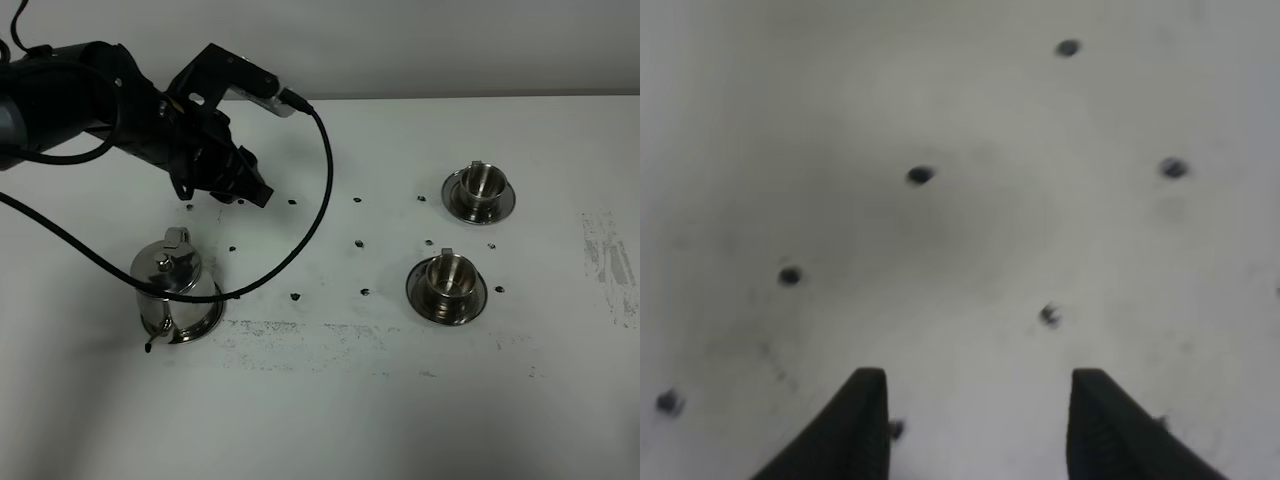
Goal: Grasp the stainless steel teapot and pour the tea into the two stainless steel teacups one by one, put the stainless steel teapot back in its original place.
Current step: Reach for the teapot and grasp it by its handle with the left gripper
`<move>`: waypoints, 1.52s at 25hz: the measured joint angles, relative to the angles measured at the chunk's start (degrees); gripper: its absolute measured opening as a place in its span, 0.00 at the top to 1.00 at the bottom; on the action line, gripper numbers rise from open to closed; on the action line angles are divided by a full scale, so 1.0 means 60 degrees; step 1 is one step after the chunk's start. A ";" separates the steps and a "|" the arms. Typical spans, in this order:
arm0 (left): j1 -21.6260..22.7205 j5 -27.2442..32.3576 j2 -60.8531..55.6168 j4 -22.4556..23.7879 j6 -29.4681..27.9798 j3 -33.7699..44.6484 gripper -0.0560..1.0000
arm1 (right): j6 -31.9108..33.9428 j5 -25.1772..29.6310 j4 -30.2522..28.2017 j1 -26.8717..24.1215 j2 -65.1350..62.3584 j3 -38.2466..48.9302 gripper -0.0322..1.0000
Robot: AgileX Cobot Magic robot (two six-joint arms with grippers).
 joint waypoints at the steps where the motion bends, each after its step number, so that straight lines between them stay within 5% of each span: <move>1: -0.0097 0.0011 0.0000 0.0000 -0.0025 -0.0119 0.57 | 0.0000 0.0000 0.0000 0.0000 0.0000 0.0000 0.59; 10: -0.0419 0.0324 0.0582 0.0141 -0.0408 -0.0901 0.57 | 0.0000 0.0000 0.0000 0.0000 0.0000 0.0000 0.59; 20: 0.0169 0.0872 0.0828 0.1208 -0.1393 -0.0617 0.57 | 0.0000 0.0000 0.0000 0.0000 0.0000 0.0000 0.59; 38: 0.0780 0.1314 0.0819 0.1688 -0.1743 -0.0022 0.57 | 0.0000 0.0000 0.0000 0.0000 0.0000 0.0000 0.59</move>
